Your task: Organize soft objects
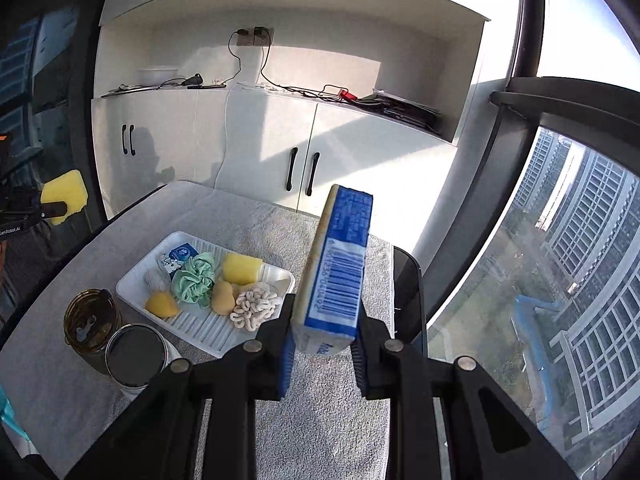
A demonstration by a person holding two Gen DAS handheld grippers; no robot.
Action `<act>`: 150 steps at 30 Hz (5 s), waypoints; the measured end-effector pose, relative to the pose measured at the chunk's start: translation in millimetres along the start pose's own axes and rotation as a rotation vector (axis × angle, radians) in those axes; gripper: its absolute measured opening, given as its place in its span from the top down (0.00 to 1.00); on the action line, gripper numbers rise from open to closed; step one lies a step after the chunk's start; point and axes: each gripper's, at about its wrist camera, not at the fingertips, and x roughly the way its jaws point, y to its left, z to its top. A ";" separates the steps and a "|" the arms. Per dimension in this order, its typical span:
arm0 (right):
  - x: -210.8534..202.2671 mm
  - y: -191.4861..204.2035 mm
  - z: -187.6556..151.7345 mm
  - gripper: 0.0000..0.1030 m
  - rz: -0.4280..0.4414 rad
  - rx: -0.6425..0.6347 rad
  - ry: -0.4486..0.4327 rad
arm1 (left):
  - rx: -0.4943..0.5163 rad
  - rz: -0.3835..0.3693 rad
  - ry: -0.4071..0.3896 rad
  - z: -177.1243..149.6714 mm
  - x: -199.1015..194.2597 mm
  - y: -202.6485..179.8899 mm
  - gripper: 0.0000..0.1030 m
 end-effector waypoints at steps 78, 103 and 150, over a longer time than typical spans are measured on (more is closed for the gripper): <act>108.7 32.2 -21.7 0.27 0.377 0.031 0.025 | -0.183 0.142 -0.034 -44.0 53.6 11.3 0.00; -75.8 126.8 -162.3 0.00 0.140 0.377 0.049 | -0.311 0.194 -0.009 -125.5 -90.8 -132.0 0.00; -70.8 143.5 -171.1 0.00 -0.057 0.360 0.085 | -0.318 0.276 0.058 -132.0 -75.5 -171.7 0.00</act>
